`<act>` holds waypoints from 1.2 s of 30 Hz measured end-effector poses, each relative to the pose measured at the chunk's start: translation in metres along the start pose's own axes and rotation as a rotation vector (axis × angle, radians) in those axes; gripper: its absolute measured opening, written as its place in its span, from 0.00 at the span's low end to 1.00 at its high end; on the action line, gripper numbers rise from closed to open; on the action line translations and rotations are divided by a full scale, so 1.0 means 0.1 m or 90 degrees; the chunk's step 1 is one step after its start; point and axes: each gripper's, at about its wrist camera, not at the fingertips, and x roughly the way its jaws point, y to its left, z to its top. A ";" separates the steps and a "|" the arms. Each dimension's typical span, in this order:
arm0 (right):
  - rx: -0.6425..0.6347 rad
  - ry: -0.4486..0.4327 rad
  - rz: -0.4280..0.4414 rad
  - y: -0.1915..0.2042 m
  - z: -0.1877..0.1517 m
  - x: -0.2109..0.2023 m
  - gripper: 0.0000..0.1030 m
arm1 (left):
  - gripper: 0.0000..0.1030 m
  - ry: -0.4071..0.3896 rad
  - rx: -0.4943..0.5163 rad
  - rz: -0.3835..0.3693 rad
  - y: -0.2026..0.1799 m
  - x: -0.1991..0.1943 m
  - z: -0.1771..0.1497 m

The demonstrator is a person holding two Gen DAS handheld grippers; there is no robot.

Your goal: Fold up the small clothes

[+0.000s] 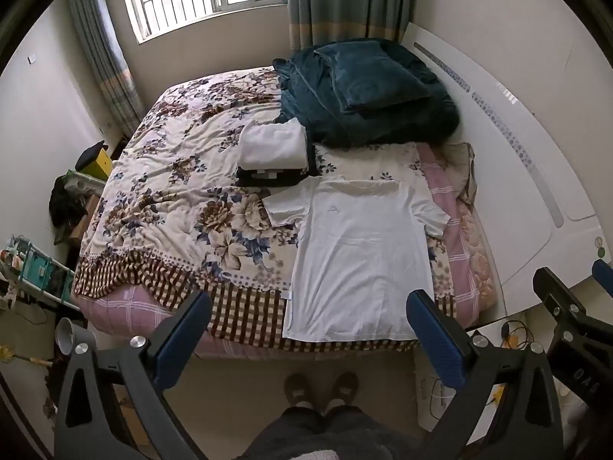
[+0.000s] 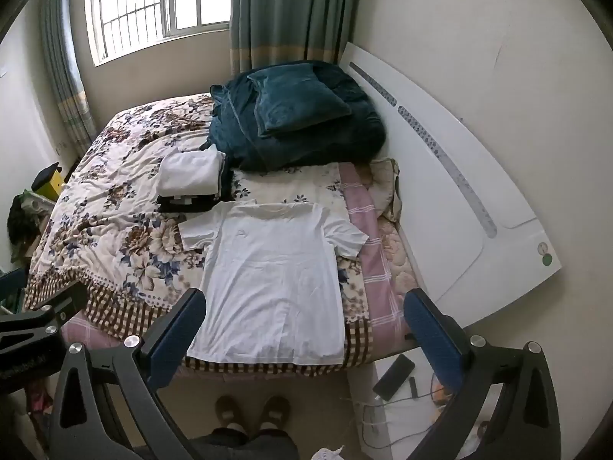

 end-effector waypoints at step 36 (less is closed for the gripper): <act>-0.009 -0.004 0.007 0.10 0.10 -0.19 1.00 | 1.00 -0.013 -0.004 -0.004 -0.05 -0.01 0.05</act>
